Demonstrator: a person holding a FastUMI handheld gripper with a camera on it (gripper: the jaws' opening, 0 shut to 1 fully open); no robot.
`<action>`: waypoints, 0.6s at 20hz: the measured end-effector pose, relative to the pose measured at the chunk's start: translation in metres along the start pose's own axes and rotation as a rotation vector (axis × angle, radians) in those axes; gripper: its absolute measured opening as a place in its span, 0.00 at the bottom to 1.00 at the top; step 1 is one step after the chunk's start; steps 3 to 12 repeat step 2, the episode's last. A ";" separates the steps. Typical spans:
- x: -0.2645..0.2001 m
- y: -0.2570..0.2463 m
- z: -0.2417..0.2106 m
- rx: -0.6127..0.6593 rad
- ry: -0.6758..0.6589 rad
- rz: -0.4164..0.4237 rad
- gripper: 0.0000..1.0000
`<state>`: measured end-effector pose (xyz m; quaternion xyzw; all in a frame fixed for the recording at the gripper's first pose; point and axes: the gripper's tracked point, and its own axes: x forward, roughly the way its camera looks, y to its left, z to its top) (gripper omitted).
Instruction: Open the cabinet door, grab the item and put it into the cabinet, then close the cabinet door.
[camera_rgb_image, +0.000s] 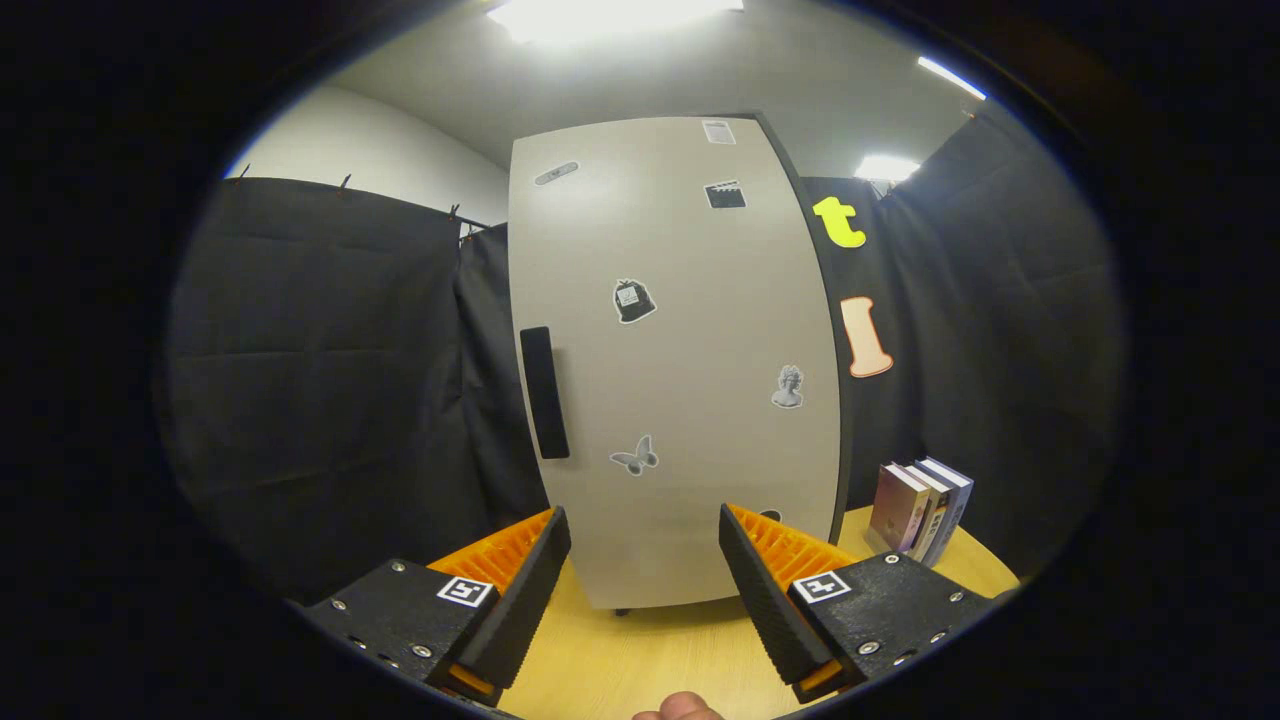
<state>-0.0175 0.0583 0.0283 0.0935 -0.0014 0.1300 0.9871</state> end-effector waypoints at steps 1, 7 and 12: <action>0.001 0.000 0.002 0.001 -0.001 0.000 0.93; 0.001 0.001 0.004 0.003 -0.005 0.002 0.93; 0.001 0.001 0.004 0.003 -0.005 0.002 0.93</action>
